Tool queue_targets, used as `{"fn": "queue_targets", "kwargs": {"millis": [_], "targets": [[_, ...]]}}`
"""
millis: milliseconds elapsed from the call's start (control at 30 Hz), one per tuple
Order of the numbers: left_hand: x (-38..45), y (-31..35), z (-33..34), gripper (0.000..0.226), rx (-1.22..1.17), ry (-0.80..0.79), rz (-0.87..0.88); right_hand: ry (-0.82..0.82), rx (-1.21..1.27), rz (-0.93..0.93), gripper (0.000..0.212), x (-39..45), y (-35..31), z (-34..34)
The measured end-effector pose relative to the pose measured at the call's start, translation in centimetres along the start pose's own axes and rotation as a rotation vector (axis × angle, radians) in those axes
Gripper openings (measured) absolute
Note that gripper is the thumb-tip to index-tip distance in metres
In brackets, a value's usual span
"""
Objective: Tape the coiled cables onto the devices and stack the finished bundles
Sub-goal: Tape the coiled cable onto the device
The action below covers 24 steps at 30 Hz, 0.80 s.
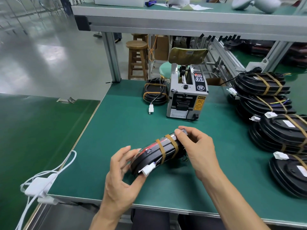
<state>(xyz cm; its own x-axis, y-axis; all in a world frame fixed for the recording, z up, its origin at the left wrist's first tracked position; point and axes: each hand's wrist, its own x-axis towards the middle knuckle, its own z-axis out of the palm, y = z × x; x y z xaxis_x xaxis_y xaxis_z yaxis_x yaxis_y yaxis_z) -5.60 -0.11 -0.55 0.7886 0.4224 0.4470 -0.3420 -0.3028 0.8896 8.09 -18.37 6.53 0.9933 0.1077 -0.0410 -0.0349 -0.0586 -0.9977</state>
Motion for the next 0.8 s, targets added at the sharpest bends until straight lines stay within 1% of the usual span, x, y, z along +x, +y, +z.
{"fn": "queue_targets", "kwargs": {"millis": [167,400,433,533,567,600,700,800], "targets": [[-0.1,-0.1,0.0,0.076,-0.008,-0.018,-0.011,-0.023,-0.126,-0.027,0.026,-0.3,0.4,-0.2],[-0.1,-0.4,-0.2,0.077,-0.002,-0.005,-0.024,-0.067,-0.041,0.021,0.037,0.2,-0.2,-0.7],[-0.1,-0.3,-0.1,0.077,-0.008,-0.005,-0.029,-0.075,-0.035,0.012,0.034,0.2,-0.1,-0.7],[0.0,-0.2,-0.1,0.077,-0.019,-0.005,-0.042,-0.089,-0.019,-0.007,0.016,0.1,0.2,-0.6],[0.0,-0.1,-0.1,0.077,-0.018,-0.007,-0.043,-0.095,-0.031,-0.009,0.015,0.1,0.2,-0.6],[-0.1,-0.1,-0.1,0.077,-0.018,-0.009,-0.044,-0.101,-0.058,-0.018,0.018,0.2,0.3,-0.7],[0.0,-0.1,-0.1,0.077,-0.018,-0.01,-0.039,-0.109,-0.13,-0.041,0.038,0.4,0.3,-1.0],[0.0,-0.1,-0.2,0.074,-0.031,-0.003,-0.036,-0.144,-0.085,-0.006,0.045,0.5,0.3,-1.5]]}}
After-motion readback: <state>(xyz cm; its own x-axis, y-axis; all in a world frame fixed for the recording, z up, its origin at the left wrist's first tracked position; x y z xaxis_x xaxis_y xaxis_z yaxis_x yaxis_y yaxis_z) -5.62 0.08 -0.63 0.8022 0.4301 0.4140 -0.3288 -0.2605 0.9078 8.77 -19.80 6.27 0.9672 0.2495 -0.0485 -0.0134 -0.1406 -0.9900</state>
